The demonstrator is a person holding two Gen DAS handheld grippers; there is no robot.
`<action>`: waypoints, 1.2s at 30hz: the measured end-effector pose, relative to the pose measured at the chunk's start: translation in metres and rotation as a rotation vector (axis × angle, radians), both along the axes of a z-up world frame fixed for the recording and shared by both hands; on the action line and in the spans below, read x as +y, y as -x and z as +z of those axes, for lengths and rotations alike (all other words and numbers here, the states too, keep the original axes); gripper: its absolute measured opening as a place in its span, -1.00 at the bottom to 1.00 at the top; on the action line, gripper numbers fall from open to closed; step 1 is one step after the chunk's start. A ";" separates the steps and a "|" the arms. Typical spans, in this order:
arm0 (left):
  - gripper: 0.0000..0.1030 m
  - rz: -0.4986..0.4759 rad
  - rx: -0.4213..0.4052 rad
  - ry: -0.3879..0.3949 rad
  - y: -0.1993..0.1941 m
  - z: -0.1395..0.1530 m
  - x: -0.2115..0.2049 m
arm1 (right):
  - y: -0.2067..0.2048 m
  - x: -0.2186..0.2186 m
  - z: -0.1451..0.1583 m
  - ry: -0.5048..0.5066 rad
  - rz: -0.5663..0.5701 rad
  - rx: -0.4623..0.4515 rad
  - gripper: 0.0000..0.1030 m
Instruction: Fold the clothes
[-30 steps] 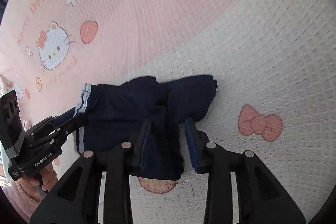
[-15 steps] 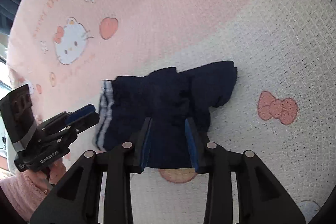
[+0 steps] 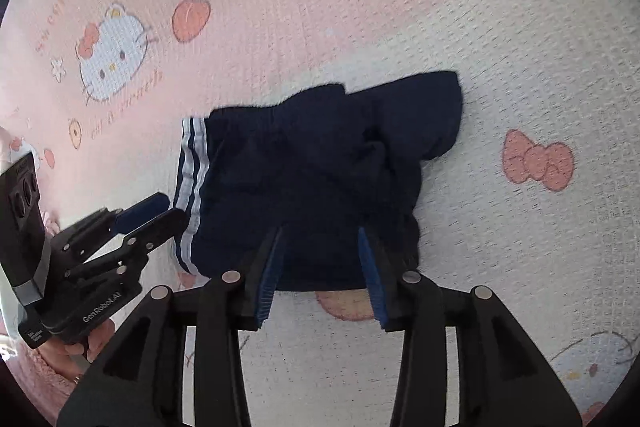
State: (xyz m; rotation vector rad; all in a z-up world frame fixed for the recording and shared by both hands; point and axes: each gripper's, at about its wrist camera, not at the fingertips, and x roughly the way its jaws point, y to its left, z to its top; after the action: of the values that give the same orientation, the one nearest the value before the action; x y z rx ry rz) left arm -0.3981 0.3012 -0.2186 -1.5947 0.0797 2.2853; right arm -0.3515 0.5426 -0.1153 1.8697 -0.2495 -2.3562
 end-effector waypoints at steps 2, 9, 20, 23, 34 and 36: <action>-0.28 0.026 -0.023 -0.035 -0.001 0.009 -0.013 | -0.001 -0.010 -0.004 -0.040 0.044 -0.026 -0.23; -0.27 0.076 0.084 -0.053 -0.014 0.079 -0.071 | -0.013 -0.021 0.073 -0.071 0.024 0.112 -0.20; -0.08 0.397 0.217 0.036 -0.078 0.189 -0.215 | -0.058 -0.227 0.187 -0.056 0.079 0.382 0.50; -0.05 0.469 0.273 0.045 -0.112 0.214 -0.257 | -0.074 -0.277 0.197 -0.035 0.080 0.429 0.74; 0.07 0.610 0.291 0.150 -0.205 0.241 -0.339 | -0.150 -0.357 0.219 -0.057 0.095 0.453 0.95; 0.13 0.611 0.329 0.133 -0.236 0.247 -0.337 | -0.178 -0.359 0.218 -0.045 0.118 0.451 0.95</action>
State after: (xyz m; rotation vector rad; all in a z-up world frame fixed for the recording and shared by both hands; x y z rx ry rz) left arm -0.1617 -0.0357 0.0283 -1.4224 -0.2080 3.0557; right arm -0.1732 0.1832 0.1027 1.2737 -0.0377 -2.6280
